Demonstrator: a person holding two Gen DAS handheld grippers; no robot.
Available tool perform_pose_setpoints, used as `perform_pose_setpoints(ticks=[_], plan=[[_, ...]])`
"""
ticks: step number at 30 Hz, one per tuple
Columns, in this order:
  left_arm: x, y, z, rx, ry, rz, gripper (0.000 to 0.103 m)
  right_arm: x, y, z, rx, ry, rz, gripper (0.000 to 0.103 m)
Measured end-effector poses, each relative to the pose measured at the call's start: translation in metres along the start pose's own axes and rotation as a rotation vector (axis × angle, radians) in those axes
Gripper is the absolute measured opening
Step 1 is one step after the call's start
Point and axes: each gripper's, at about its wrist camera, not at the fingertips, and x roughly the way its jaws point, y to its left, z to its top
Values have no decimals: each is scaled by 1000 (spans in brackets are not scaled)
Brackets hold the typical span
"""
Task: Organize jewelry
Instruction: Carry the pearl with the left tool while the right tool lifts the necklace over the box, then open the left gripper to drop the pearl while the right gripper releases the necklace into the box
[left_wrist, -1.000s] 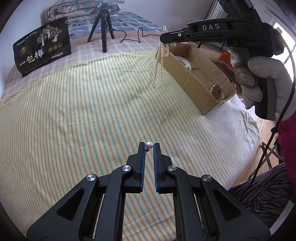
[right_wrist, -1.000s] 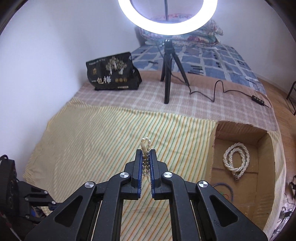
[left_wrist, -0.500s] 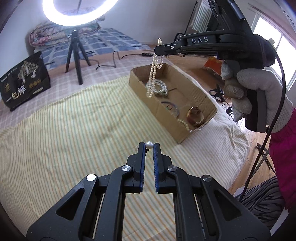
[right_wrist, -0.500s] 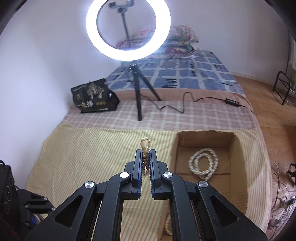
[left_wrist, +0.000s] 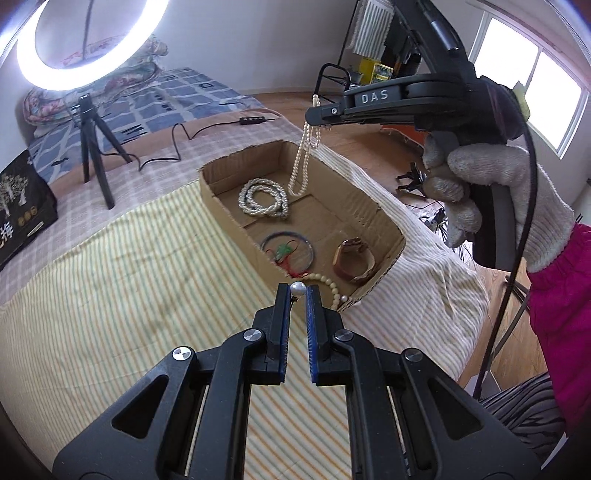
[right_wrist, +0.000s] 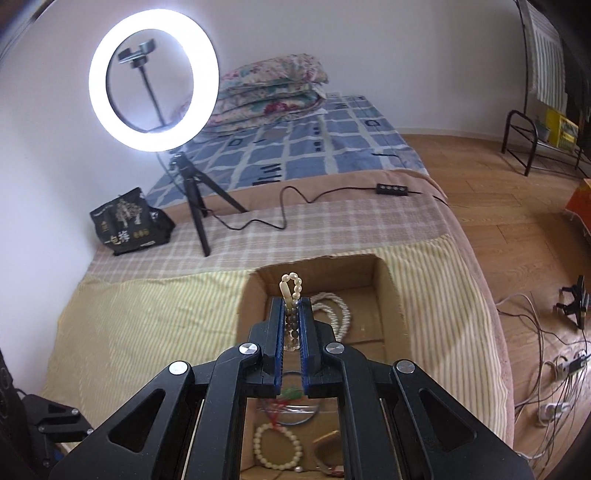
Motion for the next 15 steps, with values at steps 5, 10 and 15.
perform_pose_setpoints(ticks=[5, 10, 15], plan=[[15, -14, 9, 16, 7, -6, 6, 9, -23, 0, 26, 19, -30, 6], [27, -26, 16, 30, 6, -9, 6, 18, -41, -1, 58, 30, -40, 6], [41, -35, 20, 41, 15, -10, 6, 26, -53, -3, 75, 43, -41, 6]])
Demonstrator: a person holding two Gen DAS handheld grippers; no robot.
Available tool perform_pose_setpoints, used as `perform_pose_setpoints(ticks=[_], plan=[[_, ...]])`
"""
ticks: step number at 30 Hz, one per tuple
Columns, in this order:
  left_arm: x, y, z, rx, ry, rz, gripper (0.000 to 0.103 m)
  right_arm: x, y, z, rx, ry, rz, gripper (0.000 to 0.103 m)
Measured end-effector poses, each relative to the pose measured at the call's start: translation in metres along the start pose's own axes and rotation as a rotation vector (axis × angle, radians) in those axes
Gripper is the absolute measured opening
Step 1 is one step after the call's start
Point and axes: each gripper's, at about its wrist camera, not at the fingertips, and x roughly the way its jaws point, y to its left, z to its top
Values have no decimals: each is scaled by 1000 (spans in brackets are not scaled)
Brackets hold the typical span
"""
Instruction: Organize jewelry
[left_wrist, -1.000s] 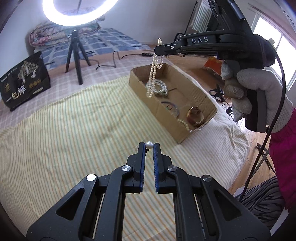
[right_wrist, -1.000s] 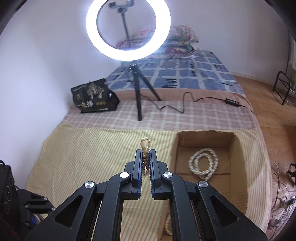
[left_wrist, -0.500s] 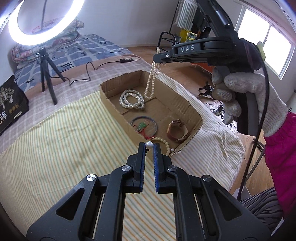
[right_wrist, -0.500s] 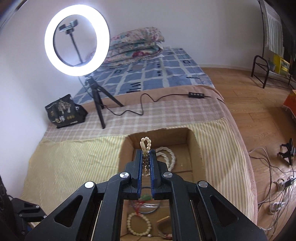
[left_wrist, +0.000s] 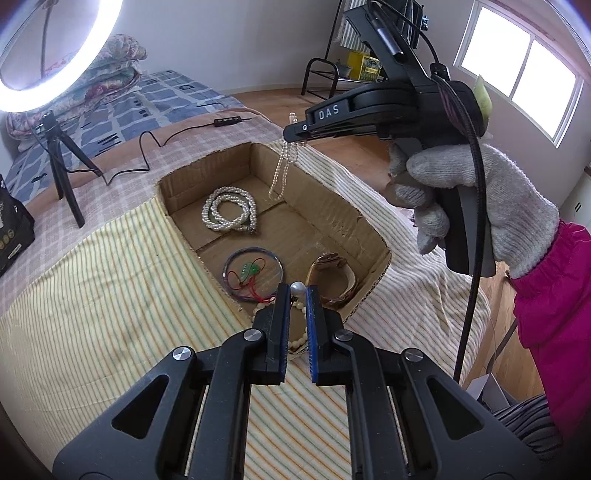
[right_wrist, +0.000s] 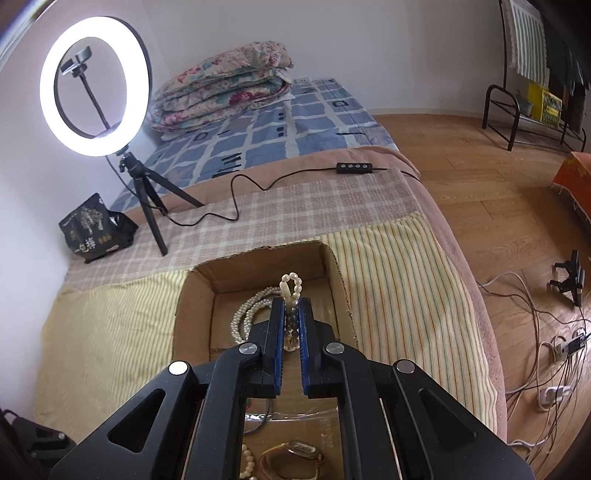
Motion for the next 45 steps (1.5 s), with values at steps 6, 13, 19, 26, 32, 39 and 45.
perform_pose_setpoints(ticks=[6, 13, 19, 26, 32, 39, 45], plan=[[10, -9, 0, 16, 7, 4, 6, 7, -6, -4, 13, 25, 24, 6], [11, -13, 0, 32, 5, 9, 6, 5, -3, -5, 14, 33, 52, 6], [9, -14, 0, 41, 0, 23, 9, 7, 0, -5, 5, 40, 33, 38], [3, -16, 1, 47, -33, 49, 57, 0, 3, -3, -14, 8, -60, 65], [-1, -16, 2, 53, -61, 85, 75, -3, 4, -2, -20, 3, -80, 75], [-9, -16, 2, 61, -78, 103, 75, -7, 10, -3, -16, 0, -76, 75], [-21, -16, -1, 74, -104, 119, 76, -17, 20, -4, -25, -12, -77, 76]])
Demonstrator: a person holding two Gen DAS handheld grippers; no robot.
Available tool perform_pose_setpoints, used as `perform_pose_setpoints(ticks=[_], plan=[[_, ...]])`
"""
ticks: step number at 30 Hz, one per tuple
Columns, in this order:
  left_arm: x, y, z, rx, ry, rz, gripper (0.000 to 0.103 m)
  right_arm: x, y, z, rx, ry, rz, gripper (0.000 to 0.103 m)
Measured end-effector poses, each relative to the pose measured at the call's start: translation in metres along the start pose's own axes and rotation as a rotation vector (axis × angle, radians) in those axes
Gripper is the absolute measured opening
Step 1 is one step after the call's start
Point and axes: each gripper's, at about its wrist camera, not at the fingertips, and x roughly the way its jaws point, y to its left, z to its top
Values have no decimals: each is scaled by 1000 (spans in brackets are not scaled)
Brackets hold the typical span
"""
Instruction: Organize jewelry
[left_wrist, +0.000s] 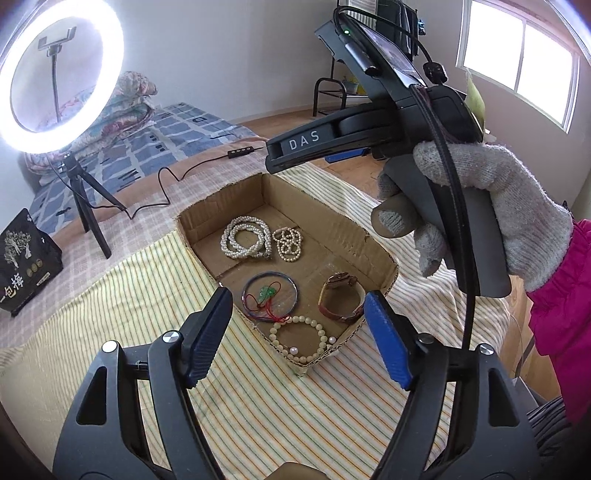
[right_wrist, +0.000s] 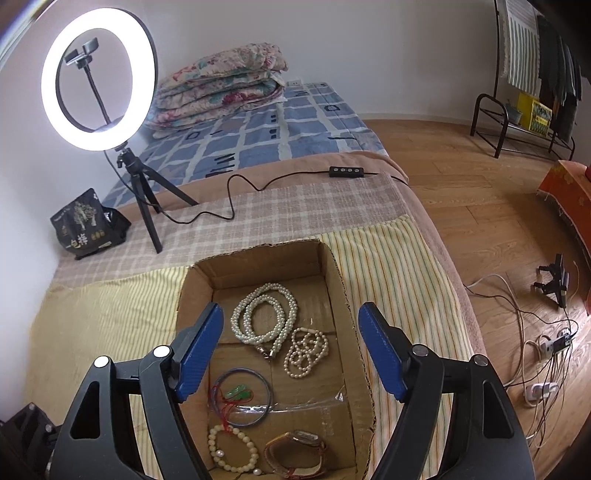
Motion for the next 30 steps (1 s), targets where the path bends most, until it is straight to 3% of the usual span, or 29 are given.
perform_pose_setpoints(ticks=[12, 25, 30], plan=[[-39, 11, -8, -3, -53, 24, 76, -37, 24, -9, -16, -52, -14, 76], [-86, 28, -27, -10, -94, 68, 77, -94, 59, -33, -62, -151, -84, 79], [-110, 37, -33, -35, -136, 86, 85, -120, 70, -45, -54, -213, -132, 80]])
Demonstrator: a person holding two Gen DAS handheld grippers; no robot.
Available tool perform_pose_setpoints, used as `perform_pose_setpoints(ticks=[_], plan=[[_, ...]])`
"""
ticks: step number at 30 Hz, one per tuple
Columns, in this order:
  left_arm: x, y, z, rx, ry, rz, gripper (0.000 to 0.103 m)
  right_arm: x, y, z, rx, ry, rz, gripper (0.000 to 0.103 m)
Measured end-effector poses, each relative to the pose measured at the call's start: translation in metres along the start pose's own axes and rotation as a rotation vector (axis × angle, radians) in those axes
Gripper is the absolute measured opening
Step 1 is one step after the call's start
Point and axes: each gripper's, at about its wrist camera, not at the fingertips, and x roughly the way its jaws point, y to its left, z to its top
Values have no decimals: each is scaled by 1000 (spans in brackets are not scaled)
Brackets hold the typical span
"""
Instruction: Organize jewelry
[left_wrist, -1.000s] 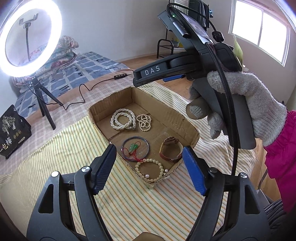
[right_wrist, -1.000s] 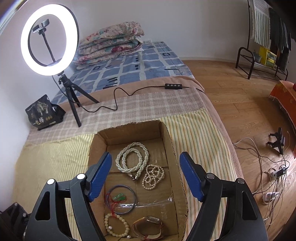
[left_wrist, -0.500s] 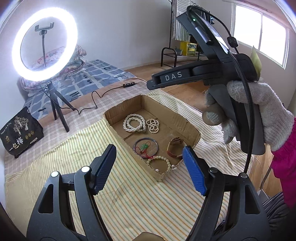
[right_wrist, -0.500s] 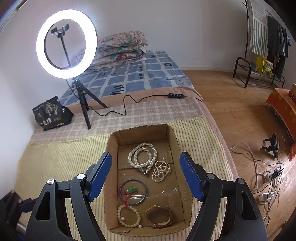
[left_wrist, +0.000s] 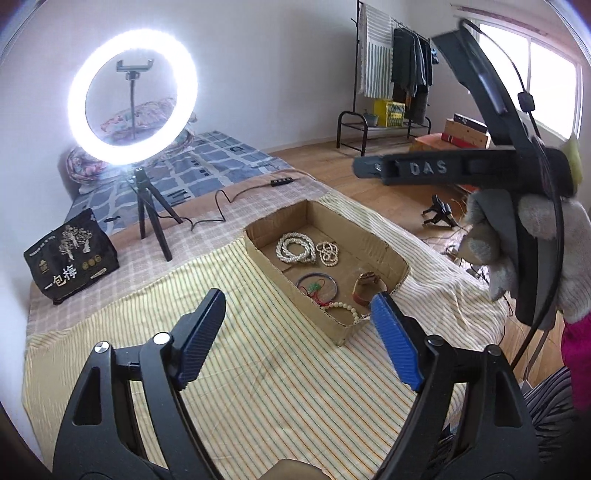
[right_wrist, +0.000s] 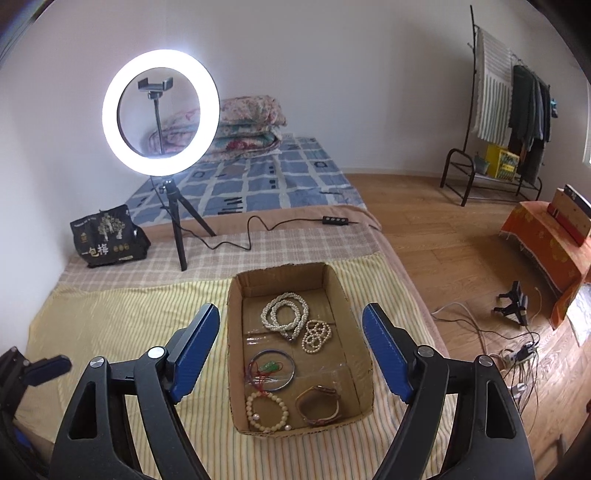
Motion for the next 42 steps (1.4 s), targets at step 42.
perform_pose_setpoints(ticks=[42], plan=[[-69, 33, -6, -81, -143, 194, 103, -76, 46, -45, -57, -228, -115, 81]])
